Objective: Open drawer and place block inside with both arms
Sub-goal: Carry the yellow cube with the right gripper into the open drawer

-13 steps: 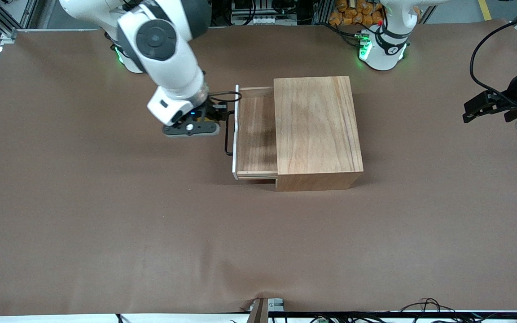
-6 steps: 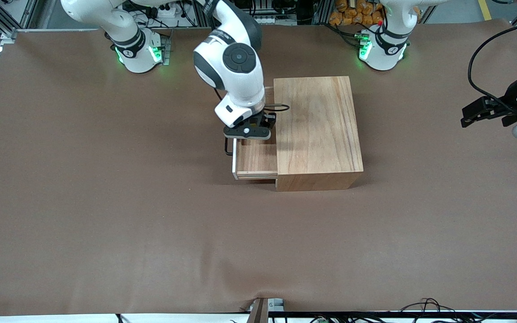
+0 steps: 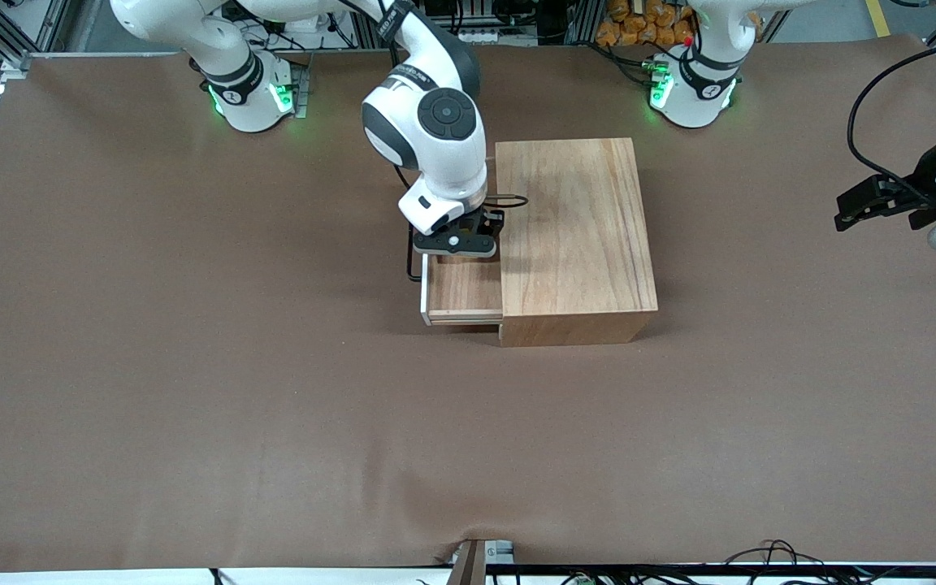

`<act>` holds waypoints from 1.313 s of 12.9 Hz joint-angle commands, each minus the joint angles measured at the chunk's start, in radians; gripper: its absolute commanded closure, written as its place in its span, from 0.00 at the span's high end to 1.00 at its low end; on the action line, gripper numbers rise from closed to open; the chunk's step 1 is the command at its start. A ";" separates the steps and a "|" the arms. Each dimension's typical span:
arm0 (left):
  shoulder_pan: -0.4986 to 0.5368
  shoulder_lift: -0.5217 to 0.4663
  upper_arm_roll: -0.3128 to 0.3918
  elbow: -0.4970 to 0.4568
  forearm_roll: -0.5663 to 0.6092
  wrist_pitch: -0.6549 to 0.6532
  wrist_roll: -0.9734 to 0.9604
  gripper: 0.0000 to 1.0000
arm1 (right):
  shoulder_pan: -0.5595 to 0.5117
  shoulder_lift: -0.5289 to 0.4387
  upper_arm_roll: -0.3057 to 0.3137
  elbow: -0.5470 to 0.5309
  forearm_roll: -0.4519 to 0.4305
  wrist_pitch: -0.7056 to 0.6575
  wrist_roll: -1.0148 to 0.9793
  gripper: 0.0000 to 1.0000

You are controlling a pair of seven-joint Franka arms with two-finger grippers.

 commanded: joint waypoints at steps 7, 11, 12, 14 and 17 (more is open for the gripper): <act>0.008 0.001 -0.010 0.003 -0.008 0.023 -0.013 1.00 | -0.041 0.036 -0.012 -0.051 -0.161 0.250 0.015 0.00; 0.008 -0.005 -0.010 -0.003 -0.008 0.015 -0.016 1.00 | -0.037 0.029 -0.011 -0.051 -0.161 0.110 0.023 0.00; 0.008 -0.003 -0.010 -0.003 -0.009 0.015 -0.016 1.00 | -0.038 0.027 -0.011 -0.053 -0.158 0.105 0.021 0.01; 0.009 -0.005 -0.012 -0.003 -0.009 0.012 -0.015 1.00 | -0.037 0.030 -0.008 -0.053 -0.151 0.084 0.021 0.02; 0.009 -0.005 -0.013 0.000 -0.014 -0.002 -0.007 1.00 | -0.037 0.029 -0.008 -0.044 -0.088 0.078 0.023 0.21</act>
